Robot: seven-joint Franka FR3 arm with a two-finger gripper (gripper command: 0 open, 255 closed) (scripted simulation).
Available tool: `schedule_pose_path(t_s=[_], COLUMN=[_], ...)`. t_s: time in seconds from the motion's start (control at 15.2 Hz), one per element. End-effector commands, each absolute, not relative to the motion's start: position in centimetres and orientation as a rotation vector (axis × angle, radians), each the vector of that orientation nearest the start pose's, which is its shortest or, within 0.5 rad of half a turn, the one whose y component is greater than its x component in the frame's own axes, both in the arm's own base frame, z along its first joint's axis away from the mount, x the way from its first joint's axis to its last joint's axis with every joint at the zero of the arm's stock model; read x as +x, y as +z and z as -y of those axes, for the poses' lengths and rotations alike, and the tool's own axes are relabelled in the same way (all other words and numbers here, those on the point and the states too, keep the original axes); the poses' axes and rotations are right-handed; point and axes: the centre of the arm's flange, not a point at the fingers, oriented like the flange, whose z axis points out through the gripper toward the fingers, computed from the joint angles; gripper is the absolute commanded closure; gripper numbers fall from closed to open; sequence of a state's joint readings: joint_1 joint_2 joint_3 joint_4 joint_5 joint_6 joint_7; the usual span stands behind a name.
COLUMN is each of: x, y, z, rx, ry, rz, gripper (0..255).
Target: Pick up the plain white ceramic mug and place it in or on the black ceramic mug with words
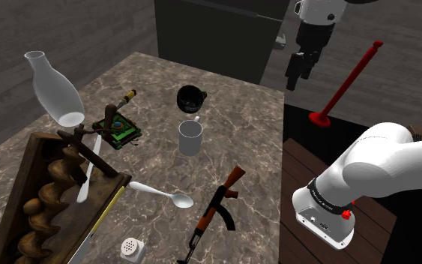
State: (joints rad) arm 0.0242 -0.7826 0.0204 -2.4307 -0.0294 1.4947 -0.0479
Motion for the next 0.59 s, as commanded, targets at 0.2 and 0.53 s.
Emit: schedule_pose_path(t_s=[0.2,0.53], x=[30.4,32.0], y=[53.1,50.1], z=[-4.4,-9.7], rx=[-3.175,-3.178], ry=[0.207,0.145], rz=[0.106,0.058], gripper=[0,0])
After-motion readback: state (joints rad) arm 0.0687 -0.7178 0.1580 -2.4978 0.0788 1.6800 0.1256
